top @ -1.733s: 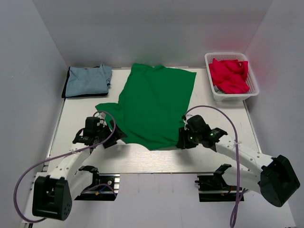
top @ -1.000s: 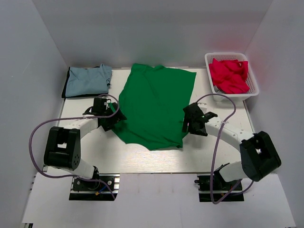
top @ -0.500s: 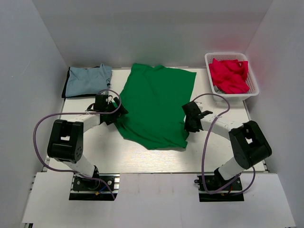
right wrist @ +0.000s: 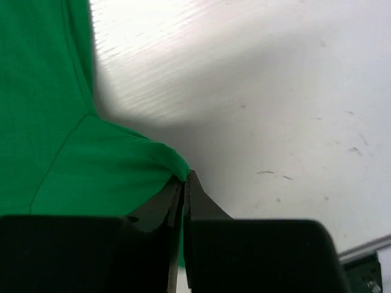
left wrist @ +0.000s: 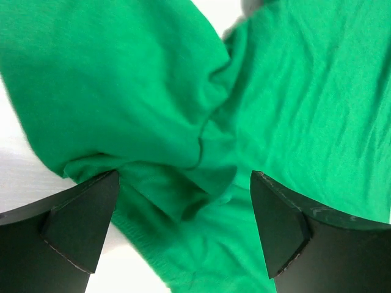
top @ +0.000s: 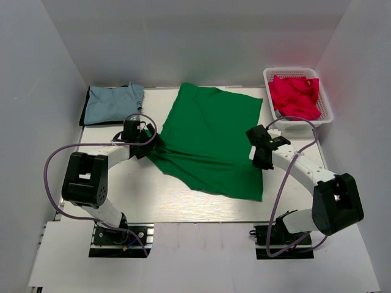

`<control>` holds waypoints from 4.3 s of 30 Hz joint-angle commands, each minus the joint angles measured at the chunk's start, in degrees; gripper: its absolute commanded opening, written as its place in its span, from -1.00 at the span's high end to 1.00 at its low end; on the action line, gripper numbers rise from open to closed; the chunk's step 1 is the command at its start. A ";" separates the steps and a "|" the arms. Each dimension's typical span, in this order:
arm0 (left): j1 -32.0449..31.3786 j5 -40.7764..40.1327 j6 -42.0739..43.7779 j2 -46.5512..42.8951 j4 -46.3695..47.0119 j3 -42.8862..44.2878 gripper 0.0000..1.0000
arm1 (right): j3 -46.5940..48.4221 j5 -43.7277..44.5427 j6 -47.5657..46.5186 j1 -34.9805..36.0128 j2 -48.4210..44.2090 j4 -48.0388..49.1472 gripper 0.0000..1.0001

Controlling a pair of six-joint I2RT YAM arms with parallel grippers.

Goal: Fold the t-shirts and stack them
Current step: Flatten out the tshirt

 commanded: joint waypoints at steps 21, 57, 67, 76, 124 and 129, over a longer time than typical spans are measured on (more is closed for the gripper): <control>-0.19 -2.06 2.18 -3.81 -18.44 9.86 -0.99 | 19.91 -12.50 -18.24 -2.05 14.30 19.20 -0.79; -1.86 -0.74 15.89 46.31 -34.17 80.96 -0.99 | -15.15 -27.62 -0.76 11.84 -8.51 19.37 -0.81; -6.17 -8.12 12.21 10.21 -25.85 40.57 -0.99 | 2.95 -6.62 -2.71 7.27 -0.98 16.05 -0.81; -10.56 -5.31 4.64 9.64 -19.69 21.21 -0.99 | 13.41 -8.54 -7.27 -1.61 11.69 23.17 -0.81; -6.25 -15.59 16.60 36.70 -34.09 69.17 -0.99 | 24.66 -16.28 -15.81 -9.61 27.25 26.34 -0.81; -6.25 -15.07 16.07 46.54 -34.71 76.92 -0.99 | 31.95 -18.13 -15.97 -9.96 35.42 25.64 -0.81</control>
